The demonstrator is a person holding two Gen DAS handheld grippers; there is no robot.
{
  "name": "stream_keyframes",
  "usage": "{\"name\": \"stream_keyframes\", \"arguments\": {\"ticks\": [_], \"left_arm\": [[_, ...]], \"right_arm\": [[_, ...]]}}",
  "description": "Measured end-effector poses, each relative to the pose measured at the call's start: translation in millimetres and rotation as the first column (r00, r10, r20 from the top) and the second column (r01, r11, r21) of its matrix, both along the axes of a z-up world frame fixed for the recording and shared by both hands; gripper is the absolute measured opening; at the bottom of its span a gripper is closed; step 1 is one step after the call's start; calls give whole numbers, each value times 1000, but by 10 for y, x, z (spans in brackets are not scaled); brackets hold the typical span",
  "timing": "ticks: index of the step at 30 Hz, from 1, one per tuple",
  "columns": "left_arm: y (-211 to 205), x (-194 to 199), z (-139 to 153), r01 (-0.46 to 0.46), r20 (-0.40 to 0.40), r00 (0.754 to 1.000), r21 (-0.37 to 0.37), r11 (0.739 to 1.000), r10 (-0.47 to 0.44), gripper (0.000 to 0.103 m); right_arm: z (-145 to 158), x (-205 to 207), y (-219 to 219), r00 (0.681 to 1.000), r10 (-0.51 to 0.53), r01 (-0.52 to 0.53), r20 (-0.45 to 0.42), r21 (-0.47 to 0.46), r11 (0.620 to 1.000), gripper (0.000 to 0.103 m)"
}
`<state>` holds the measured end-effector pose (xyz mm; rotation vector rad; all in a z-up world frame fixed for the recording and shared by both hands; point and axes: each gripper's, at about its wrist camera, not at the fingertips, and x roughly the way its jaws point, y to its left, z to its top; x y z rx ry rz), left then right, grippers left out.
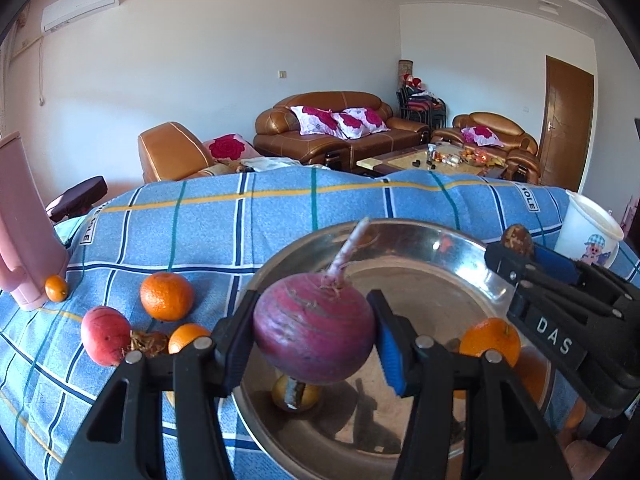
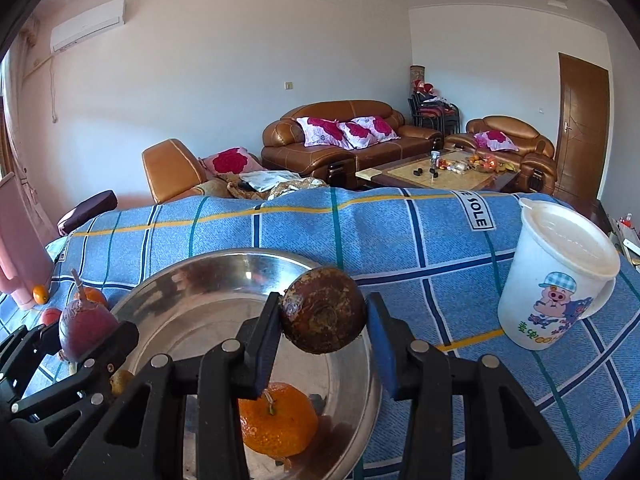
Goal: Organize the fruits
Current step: 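Carry the onion and brown fruit into the steel bowl and open both tools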
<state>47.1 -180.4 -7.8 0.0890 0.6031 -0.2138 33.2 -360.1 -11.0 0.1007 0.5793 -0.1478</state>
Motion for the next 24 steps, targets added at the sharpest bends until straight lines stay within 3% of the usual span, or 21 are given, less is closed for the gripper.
{"name": "stream_keyframes", "arguments": {"ticks": [11,24], "left_arm": [[-72,194,-106,-9,-91,996,-11,1000,8,56],[-90,267,-153,3,-126,992,-17,1000,-5,56]], "right_arm": [[-135,233,124,989,83,-85,-124,-7,996,44],[-168,245,81,987,94,-90,-130,38,995,45]]}}
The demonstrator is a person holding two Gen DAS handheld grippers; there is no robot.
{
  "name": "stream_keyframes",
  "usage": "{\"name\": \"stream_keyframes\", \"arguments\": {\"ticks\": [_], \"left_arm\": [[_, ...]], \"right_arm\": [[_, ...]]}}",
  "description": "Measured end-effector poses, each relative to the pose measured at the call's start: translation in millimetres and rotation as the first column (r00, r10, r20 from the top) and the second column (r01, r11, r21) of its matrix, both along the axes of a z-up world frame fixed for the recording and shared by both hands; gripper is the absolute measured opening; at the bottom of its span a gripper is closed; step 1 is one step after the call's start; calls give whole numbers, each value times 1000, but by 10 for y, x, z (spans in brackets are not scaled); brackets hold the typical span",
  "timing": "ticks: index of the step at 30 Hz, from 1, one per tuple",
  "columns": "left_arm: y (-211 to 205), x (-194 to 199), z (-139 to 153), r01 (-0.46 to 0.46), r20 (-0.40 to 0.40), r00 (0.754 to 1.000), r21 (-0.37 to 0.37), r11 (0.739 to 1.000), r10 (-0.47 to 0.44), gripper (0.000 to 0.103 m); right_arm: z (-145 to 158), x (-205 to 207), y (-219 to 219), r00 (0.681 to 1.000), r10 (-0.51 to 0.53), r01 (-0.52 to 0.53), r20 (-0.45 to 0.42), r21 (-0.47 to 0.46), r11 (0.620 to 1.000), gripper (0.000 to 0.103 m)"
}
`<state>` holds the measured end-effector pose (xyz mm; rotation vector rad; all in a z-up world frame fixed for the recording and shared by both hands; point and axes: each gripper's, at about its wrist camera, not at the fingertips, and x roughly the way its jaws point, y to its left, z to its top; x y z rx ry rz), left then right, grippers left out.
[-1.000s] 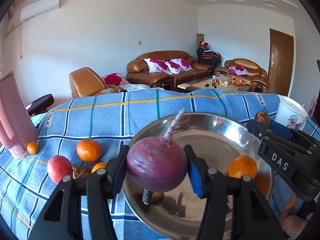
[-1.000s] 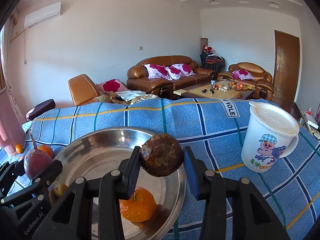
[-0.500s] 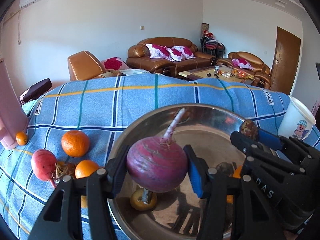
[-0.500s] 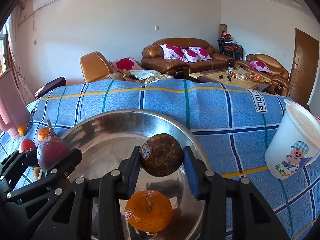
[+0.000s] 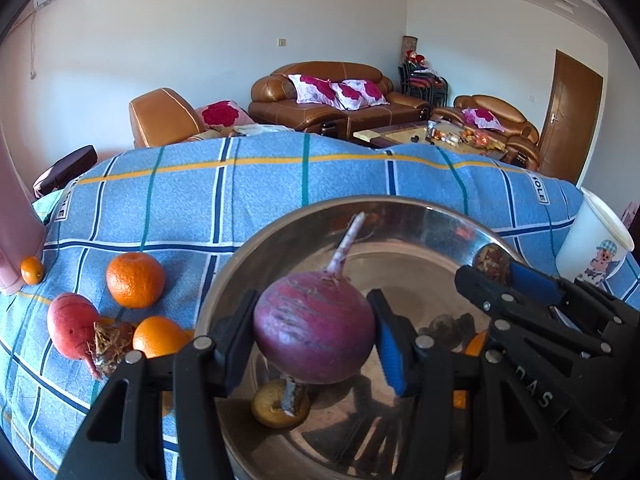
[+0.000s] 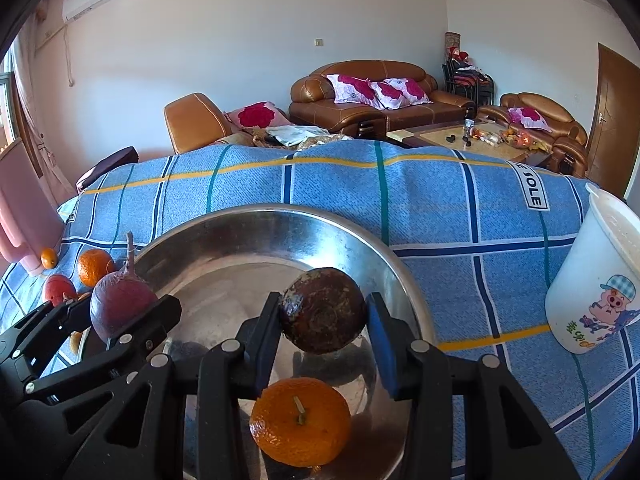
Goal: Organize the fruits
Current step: 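Carry the onion and brown fruit into the steel bowl and open both tools, then withdraw both open tools from the steel bowl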
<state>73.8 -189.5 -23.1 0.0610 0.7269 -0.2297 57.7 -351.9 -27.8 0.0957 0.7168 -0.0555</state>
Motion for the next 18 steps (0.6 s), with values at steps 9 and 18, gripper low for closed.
{"name": "stream_keyframes", "arguments": {"ticks": [9,18], "left_arm": [[35,-58,36,4,30,1000,-12,1000,-4,57],[120,-356,317,-70,278,959,21,997,61,100]], "right_arm": [[59,-130,-96,997,-33,32,64,24,999,55],[173,-245,-194,979,-135,132,151,28,991,78]]}}
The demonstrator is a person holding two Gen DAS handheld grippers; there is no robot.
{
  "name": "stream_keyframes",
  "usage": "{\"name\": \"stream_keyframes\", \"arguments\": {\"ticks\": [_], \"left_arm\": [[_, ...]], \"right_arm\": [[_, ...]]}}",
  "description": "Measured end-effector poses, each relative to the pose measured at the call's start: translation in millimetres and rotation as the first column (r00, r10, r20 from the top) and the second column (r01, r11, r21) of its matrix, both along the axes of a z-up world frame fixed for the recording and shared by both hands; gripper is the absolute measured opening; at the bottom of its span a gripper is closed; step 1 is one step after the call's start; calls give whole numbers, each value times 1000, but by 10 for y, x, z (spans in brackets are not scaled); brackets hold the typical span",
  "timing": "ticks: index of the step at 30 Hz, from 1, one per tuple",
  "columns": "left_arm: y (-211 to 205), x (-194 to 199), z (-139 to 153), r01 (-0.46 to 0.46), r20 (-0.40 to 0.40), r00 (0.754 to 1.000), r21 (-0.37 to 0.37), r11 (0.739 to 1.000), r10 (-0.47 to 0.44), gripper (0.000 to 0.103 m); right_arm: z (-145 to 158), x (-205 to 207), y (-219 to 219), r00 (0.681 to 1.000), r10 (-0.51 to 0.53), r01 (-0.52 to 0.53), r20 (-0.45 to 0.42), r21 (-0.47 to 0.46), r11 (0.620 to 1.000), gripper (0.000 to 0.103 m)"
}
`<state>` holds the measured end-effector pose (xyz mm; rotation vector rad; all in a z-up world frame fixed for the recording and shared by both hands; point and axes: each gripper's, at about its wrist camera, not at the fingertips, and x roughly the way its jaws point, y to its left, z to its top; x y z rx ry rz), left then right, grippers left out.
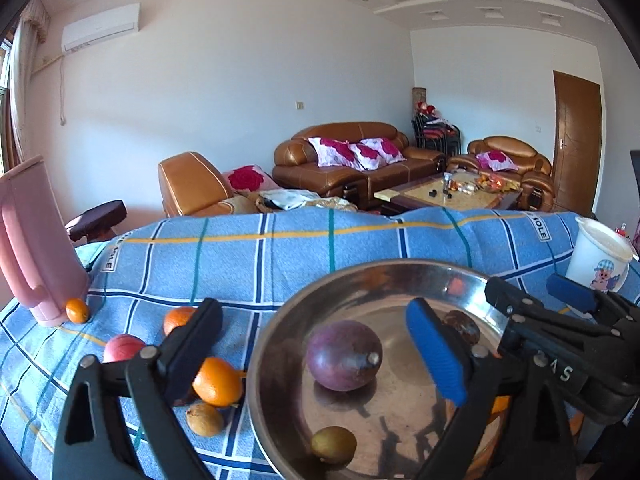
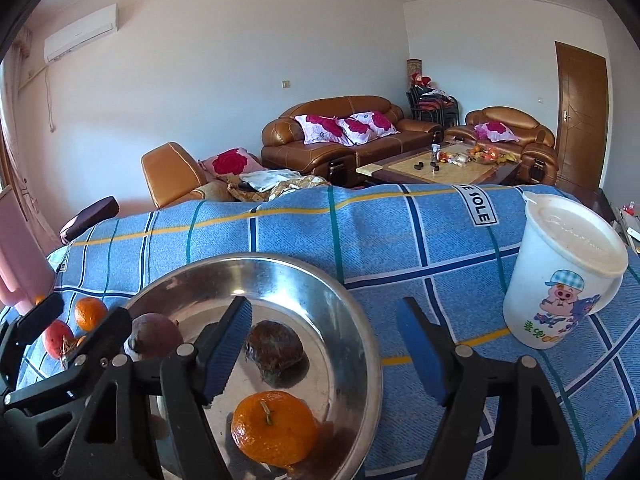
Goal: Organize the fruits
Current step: 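Withdraw both open tools from the steel bowl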
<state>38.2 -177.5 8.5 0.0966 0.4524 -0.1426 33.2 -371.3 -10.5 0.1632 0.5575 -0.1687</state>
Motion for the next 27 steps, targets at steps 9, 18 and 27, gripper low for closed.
{"name": "stream_keyframes", "arguments": {"ticks": [9,18,27], "left_arm": [[53,-108,36,-41,92,995,65,997,35,103],[31,-198,2,-65,125,991,124,990,49,103],[73,-361,19,-46,144,989,129,991,27,103]], "right_arm": [[30,-50,92,999,-22,24,35,-49,999,79],[95,-213,84,988,-105,114,112,-82,990,79],[163,-419,173,969,-157,186,191,-147,971,85]]}}
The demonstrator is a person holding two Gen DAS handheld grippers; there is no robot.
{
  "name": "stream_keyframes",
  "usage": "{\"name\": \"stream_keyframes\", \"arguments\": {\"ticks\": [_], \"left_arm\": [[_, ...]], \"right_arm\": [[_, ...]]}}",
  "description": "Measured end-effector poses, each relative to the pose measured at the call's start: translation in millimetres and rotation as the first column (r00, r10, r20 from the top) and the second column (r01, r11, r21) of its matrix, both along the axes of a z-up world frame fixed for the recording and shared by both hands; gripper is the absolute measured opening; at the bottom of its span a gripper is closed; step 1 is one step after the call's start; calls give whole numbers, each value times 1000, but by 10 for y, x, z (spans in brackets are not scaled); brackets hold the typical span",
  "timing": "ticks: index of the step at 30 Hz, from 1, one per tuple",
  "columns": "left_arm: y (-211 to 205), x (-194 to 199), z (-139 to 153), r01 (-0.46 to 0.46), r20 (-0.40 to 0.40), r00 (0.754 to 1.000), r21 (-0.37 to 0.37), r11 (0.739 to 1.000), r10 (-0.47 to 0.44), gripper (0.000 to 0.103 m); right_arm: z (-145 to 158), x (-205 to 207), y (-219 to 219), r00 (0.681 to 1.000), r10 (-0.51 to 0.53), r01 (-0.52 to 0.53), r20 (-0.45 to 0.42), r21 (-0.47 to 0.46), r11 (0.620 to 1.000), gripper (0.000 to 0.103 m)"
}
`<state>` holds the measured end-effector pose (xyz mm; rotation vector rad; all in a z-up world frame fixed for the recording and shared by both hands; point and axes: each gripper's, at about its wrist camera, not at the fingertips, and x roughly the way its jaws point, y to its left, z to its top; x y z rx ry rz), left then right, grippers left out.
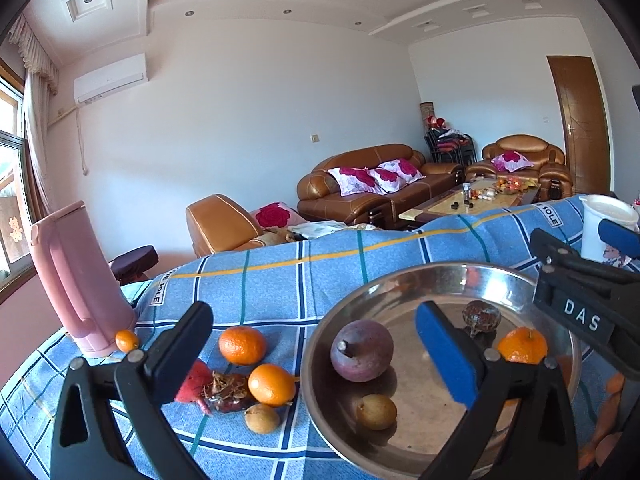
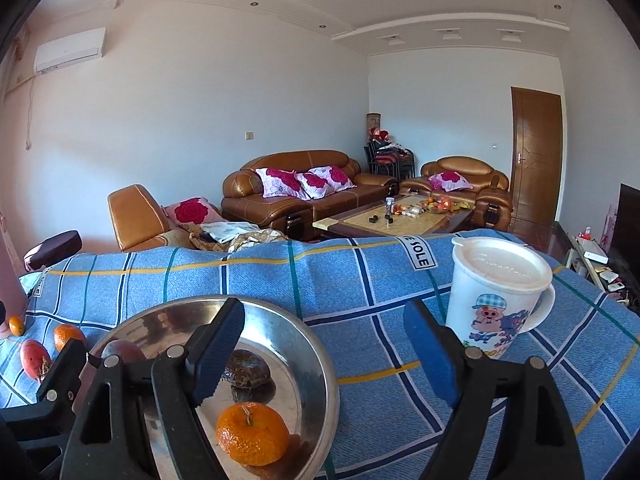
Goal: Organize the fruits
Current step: 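Withdraw both open tools from the steel bowl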
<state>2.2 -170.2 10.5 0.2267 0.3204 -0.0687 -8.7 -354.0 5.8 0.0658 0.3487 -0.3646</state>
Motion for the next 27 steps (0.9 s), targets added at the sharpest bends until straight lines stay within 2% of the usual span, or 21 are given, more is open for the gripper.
{"name": "stream_keyframes", "arguments": {"ticks": [19,27], "left_arm": [[251,-387,14,29,-4,1000,-8,1000,-29,103],[416,-484,2,31,-37,999,-38,999,-33,103]], "right_arm": [[14,-530,188,999,-46,46,-15,-15,999,86],[15,-667,313,999,-47,46,-21,-28,999,87]]}}
